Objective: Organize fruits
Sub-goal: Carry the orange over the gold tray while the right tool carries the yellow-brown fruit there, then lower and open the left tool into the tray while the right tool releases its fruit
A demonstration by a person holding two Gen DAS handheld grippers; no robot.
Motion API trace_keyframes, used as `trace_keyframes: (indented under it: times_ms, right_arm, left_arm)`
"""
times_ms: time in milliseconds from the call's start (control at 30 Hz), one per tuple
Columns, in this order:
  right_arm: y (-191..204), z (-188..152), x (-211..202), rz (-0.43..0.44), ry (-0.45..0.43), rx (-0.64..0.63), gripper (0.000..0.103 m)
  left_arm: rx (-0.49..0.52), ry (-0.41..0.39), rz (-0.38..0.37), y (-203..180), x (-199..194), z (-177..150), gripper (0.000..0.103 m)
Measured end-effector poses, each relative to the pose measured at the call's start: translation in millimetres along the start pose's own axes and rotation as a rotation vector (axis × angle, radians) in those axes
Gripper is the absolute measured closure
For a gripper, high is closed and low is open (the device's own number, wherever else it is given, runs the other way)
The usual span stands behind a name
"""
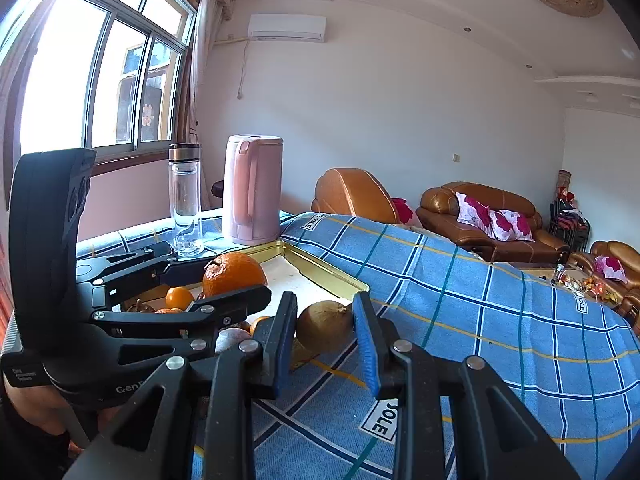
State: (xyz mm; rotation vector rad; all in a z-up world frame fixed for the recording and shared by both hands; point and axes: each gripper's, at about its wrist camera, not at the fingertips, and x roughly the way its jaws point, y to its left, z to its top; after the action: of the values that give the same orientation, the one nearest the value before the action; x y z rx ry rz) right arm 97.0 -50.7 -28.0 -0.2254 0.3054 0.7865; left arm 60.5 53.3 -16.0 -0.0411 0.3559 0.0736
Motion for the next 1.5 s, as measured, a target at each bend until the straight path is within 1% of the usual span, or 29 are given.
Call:
trace_keyframes:
  times_ms: [633,933,1267,1500]
  right_arm:
    - [29,9,8,0.062,-0.005,-0.035,0.072]
    - [46,10,20,0.093,0.007,-0.058,0.072]
    - [63,8,36,0.133,0.032,-0.069,0.072]
    - [80,3,53,0.18,0.075,-0.076,0.072]
  left_arm:
    - [-0.009,-0.004,0.063,27,-16,-5,0.055]
    - [-0.035,0.003,0.106,52,-18,-11,0.055]
    - [-0.045,0.021,0.158,78,-20,-19,0.055]
    - [-0.057,0.052,0.209,100,-17,-26,0.055]
